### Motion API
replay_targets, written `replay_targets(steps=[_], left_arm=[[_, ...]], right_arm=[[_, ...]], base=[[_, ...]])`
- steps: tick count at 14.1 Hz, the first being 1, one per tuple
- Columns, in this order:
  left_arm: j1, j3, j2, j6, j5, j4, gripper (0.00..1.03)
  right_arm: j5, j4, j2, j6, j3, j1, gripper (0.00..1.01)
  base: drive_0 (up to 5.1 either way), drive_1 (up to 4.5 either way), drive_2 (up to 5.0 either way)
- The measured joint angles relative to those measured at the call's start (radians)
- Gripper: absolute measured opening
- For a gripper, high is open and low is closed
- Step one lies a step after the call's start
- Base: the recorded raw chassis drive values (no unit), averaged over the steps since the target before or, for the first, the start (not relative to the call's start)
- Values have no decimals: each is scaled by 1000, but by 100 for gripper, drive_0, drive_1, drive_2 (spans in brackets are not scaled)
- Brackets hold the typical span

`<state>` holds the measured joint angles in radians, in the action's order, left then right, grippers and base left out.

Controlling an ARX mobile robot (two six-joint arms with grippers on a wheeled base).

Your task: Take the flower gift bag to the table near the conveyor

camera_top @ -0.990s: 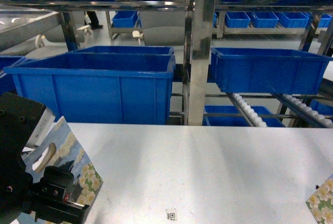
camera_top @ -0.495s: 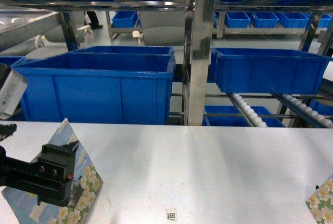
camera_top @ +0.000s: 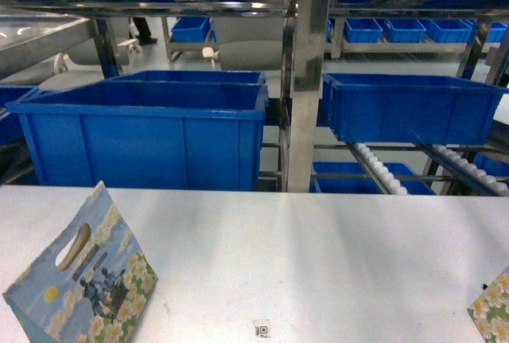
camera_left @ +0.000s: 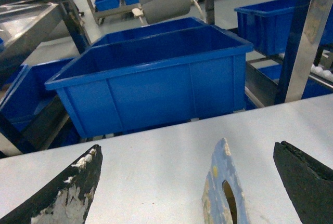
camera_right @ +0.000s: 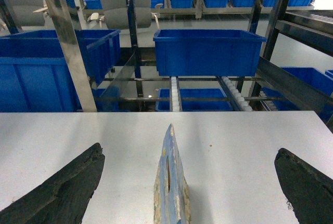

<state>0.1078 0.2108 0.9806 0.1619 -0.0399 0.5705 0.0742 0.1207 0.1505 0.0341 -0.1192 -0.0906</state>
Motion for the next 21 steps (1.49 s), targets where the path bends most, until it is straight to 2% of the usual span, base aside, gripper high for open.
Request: replay_targets(steps=[3, 4, 6, 7, 8, 9, 10, 11, 12, 13, 14, 15, 21], left_arm=[[-101, -21, -308, -2, 77, -231, 98], [-160, -30, -426, -5, 114, -341, 98], [-307, -32, -676, -35, 227, -563, 98], [-319, -27, -713, -50, 230, -563, 98], [-317, -34, -708, -61, 241, -542, 95], [-291, -74, -727, -106, 220, -465, 84], [-264, -98, -760, -130, 197, -466, 71], [-239, -99, -812, -140, 175, -530, 57], [-144, -127, -891, -154, 70, -595, 44], [-97, -133, -918, -154, 58, -579, 31], [-105, -136, -918, -156, 39, -581, 19], [-109, -145, -922, -156, 39, -581, 4], [-108, -195, -971, -159, 40, -565, 2]], right_arm=[[0, 0, 0, 0, 0, 0, 98], [0, 0, 0, 0, 0, 0, 98], [0, 0, 0, 0, 0, 0, 98], [0, 0, 0, 0, 0, 0, 98], [-61, -93, -47, -8, 34, 54, 89], [-62, -114, -112, -20, 61, 95, 76], [-69, -115, -107, -27, 63, 96, 63], [-71, -114, -107, -27, 72, 90, 49], [-73, -121, -119, -27, 82, 90, 36], [-70, -108, -143, -30, 106, 90, 23], [-72, -114, -146, -31, 106, 90, 10], [-71, -116, -145, -33, 106, 90, 2], [-73, -115, -145, -34, 106, 90, 2]], base=[[0, 0, 0], [0, 0, 0], [0, 0, 0], [0, 0, 0], [0, 0, 0], [0, 0, 0], [0, 0, 0], [0, 0, 0], [0, 0, 0], [0, 0, 0], [0, 0, 0], [0, 0, 0], [0, 0, 0]])
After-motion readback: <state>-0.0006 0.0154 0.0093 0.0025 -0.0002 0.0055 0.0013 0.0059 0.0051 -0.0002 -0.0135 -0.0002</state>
